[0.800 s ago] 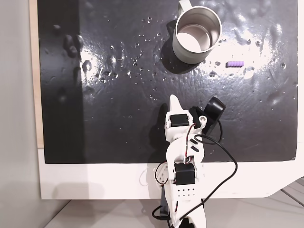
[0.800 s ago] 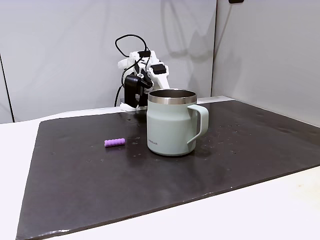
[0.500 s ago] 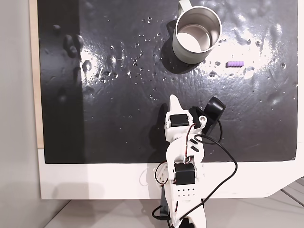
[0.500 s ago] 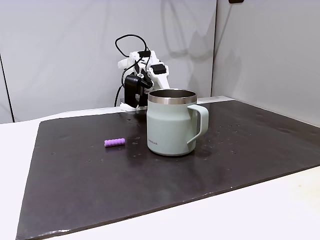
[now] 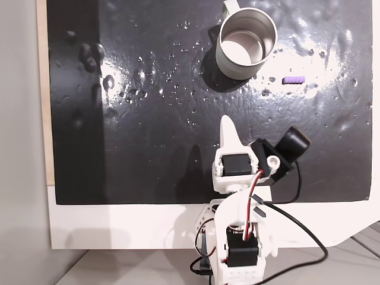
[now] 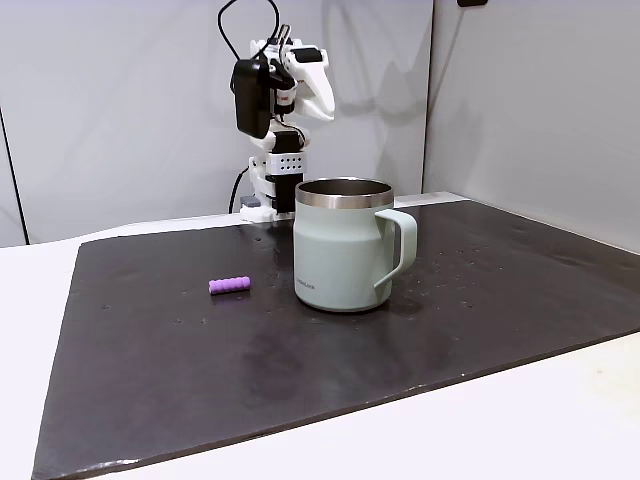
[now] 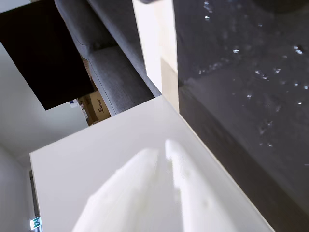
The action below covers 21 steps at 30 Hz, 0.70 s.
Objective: Grasp a pengrip and put it in the cup.
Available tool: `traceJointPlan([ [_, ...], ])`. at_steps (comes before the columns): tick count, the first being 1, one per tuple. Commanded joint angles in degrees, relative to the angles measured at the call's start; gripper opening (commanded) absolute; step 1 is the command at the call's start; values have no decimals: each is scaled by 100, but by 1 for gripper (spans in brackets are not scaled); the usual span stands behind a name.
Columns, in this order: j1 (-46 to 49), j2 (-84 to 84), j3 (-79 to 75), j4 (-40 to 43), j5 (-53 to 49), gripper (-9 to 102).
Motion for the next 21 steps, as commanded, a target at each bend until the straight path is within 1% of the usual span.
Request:
traceJointPlan([
  [1, 193, -870, -1635, 492, -237, 0],
  [2, 272, -1125, -2004, 694, -290, 3],
  [4, 404, -1688, -2742, 1116, -369, 12],
  [7, 686, -2610, -3797, 1731, -466, 18],
  [11, 1063, -3639, -4896, 2399, -703, 22],
  [14, 1380, -4298, -5440, 2777, -835, 25],
  [16, 1591, -4702, -5678, 2953, -958, 27],
  [21, 1951, -5730, -6258, 3305, -1283, 27],
])
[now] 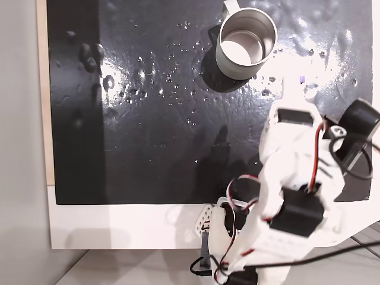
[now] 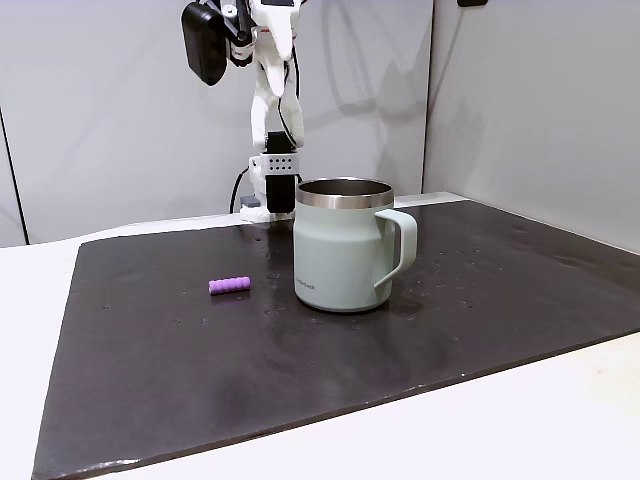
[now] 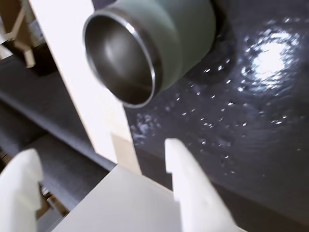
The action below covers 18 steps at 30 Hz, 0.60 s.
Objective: Grasp a pengrip and put it in the cup.
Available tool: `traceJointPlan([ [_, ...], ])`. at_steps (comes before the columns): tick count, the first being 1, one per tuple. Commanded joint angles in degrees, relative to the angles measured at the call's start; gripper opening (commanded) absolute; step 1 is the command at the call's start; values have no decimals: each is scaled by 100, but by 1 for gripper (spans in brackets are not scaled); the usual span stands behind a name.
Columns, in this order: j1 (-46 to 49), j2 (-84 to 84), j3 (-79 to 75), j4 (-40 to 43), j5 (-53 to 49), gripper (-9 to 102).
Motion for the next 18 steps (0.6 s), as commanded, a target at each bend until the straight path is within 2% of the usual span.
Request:
traceJointPlan([
  [1, 299, -615, -721, 211, -299, 27],
  [7, 703, -1802, -1494, 589, -747, 27],
  [18, 1204, -4175, -2848, 633, -1538, 27],
])
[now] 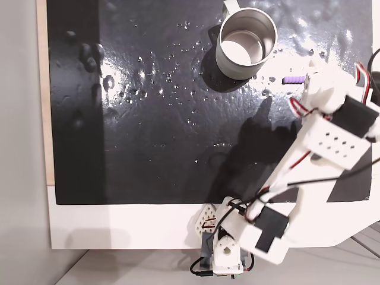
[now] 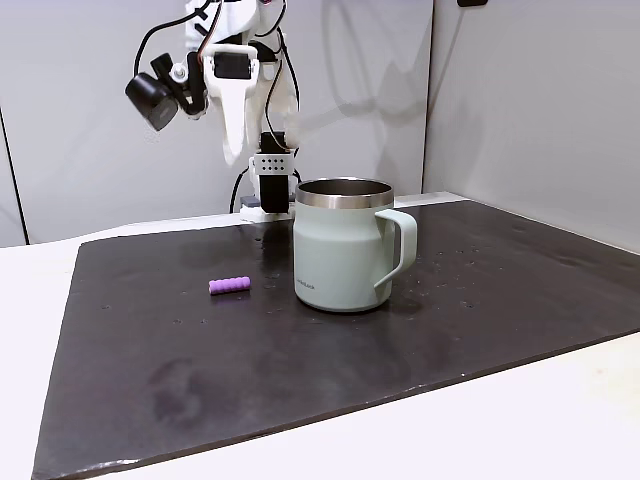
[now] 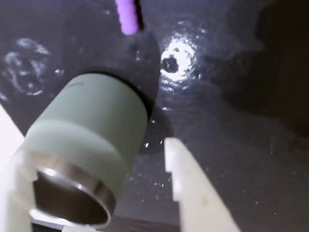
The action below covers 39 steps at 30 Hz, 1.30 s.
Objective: Grasp a pengrip and put it in the cup.
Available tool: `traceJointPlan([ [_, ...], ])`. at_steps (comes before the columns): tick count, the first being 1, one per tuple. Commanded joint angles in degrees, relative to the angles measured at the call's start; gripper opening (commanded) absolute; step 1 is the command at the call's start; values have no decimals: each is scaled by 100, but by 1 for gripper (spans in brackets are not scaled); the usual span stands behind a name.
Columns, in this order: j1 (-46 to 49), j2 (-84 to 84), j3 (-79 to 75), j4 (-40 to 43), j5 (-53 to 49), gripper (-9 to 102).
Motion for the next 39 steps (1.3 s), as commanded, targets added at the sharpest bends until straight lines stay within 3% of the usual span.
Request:
traceJointPlan([
  [1, 97, -589, -896, 123, -211, 27],
  [32, 255, -3489, -2039, -299, -1222, 27],
  [39, 369, -3999, -2294, -457, -1327, 21],
])
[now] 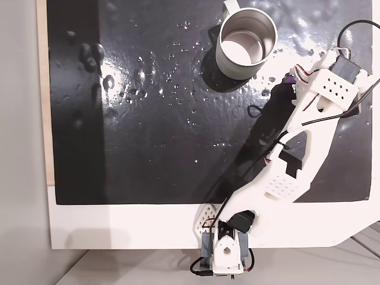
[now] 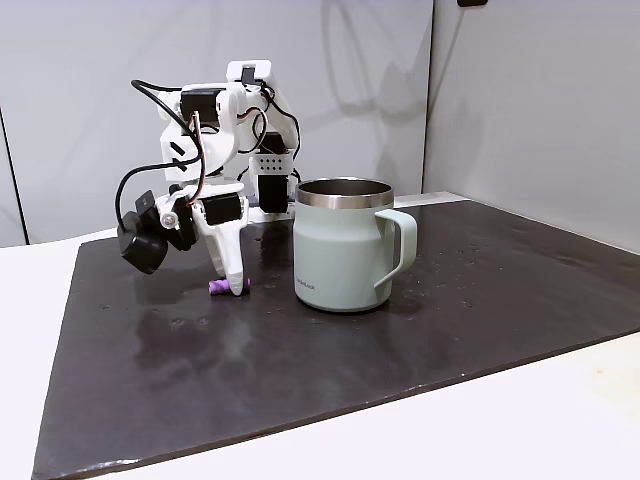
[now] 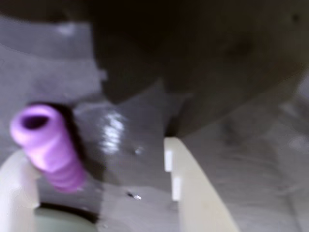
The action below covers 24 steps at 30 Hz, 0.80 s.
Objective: Grasp a pengrip and put it in the cup.
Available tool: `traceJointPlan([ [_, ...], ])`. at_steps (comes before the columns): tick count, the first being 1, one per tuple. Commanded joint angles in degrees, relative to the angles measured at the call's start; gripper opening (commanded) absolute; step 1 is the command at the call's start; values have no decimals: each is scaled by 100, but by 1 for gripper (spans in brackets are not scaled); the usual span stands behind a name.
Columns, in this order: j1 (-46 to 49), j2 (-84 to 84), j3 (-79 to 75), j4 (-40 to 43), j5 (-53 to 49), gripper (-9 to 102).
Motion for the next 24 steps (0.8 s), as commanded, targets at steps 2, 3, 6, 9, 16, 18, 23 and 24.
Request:
traceJointPlan([
  [2, 88, -158, -396, -220, -44, 14],
  [3, 79, -211, -396, -246, -35, 10],
  [6, 70, -272, -396, -308, -44, 2],
  [9, 53, -290, -413, -299, -53, 0],
  [16, -44, 466, -1037, 352, 229, 0],
  [18, -70, 958, -1037, 448, 272, 0],
  [23, -70, 2101, -791, 466, 334, 0],
  [24, -79, 2312, -747, 466, 343, 0],
])
